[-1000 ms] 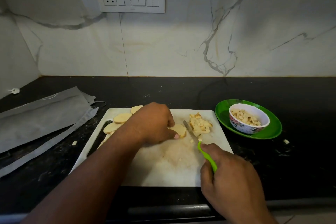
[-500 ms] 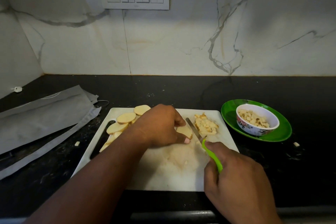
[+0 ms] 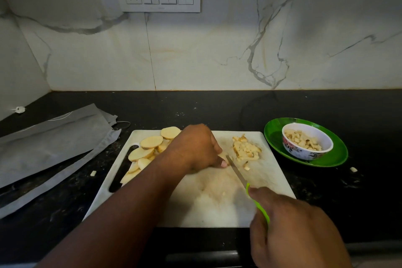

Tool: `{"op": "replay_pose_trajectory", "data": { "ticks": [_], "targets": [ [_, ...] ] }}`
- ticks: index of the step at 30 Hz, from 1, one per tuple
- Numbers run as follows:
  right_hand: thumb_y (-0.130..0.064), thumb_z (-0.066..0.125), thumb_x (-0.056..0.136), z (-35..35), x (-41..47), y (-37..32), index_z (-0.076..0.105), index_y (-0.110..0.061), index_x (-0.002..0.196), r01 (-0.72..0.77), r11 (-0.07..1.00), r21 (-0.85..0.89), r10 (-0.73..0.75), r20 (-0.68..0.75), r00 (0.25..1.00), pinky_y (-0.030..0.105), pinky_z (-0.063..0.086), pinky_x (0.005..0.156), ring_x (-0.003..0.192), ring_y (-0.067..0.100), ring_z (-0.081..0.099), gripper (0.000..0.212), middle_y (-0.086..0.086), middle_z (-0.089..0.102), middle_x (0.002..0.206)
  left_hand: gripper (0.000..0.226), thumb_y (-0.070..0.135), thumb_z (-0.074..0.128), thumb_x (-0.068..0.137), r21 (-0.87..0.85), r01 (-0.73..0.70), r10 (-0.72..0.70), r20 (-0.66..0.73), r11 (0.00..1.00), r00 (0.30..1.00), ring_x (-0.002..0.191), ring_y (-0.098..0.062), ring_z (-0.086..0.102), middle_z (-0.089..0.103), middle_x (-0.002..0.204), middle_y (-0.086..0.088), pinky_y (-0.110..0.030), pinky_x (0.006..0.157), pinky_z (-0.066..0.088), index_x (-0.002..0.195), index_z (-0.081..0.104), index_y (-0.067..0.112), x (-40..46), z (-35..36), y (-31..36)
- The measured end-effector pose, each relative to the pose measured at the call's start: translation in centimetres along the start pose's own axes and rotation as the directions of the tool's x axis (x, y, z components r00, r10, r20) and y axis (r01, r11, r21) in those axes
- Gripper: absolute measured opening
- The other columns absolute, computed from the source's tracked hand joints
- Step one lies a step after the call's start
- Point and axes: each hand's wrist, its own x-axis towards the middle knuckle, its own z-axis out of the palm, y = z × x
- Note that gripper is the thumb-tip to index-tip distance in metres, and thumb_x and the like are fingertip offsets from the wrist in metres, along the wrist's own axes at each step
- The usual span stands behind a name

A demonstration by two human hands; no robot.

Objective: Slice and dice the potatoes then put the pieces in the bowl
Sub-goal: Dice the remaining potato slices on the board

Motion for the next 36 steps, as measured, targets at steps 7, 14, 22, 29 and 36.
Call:
{"op": "replay_pose_trajectory", "data": {
  "ticks": [7,14,22,29,36],
  "targets": [
    [-0.038,0.071,0.042,-1.4,-2.0,0.7,0.076,-0.039,0.085,0.014,1.000,-0.023,-0.018,-0.158,0.987,0.022,0.047,0.036,0.040,0.012,0.059,0.043,-0.016,0.061,0.056,0.025,0.043,0.088,0.078,-0.028,-0.004,0.003,-0.041,1.000,0.999,0.086,-0.009,0.070,0.078,0.090,0.011,-0.032,0.088,0.060,0.096,0.085,0.026,-0.4,-0.1,-0.4],
    [-0.039,0.050,0.079,0.9,3.0,-1.2,0.063,-0.037,0.121,0.104,0.994,-0.041,-0.110,-0.192,0.975,0.032,0.053,0.066,0.079,0.016,0.068,0.044,-0.006,0.071,0.089,0.012,0.039,0.087,0.082,-0.028,-0.028,0.026,-0.050,0.999,0.998,0.079,-0.005,0.070,0.077,0.080,0.014,-0.032,0.080,0.063,0.088,0.085,0.029,-1.1,-0.1,-0.5],
    [-0.032,0.074,0.051,3.1,-0.7,0.7,0.077,-0.034,0.094,0.030,0.999,0.024,-0.027,-0.099,0.995,0.031,0.050,0.036,0.046,0.018,0.061,0.044,-0.008,0.065,0.060,0.010,0.038,0.086,0.083,0.005,-0.019,0.020,-0.052,1.000,0.998,0.080,-0.005,0.069,0.076,0.081,0.015,-0.032,0.082,0.062,0.087,0.085,0.029,-0.6,-0.1,-0.6],
    [-0.020,0.076,0.042,2.4,-2.6,0.7,0.069,-0.042,0.088,0.038,0.993,0.109,-0.011,-0.245,0.970,0.030,0.050,0.038,0.036,0.015,0.057,0.051,-0.007,0.061,0.052,0.010,0.039,0.083,0.087,0.056,-0.063,0.066,-0.059,0.996,0.996,0.080,-0.005,0.068,0.076,0.084,0.017,-0.027,0.077,0.059,0.089,0.085,0.030,-0.8,-0.1,-0.6],
    [-0.037,0.055,0.070,2.0,1.9,-0.9,0.068,-0.035,0.108,0.039,0.999,-0.021,-0.041,-0.107,0.993,0.032,0.051,0.051,0.061,0.017,0.066,0.041,-0.008,0.068,0.071,0.007,0.035,0.082,0.089,0.053,-0.085,0.088,-0.052,0.995,0.995,0.081,-0.003,0.068,0.077,0.087,0.016,-0.024,0.077,0.056,0.092,0.085,0.030,-1.4,-0.4,-0.4]
  ]
}}
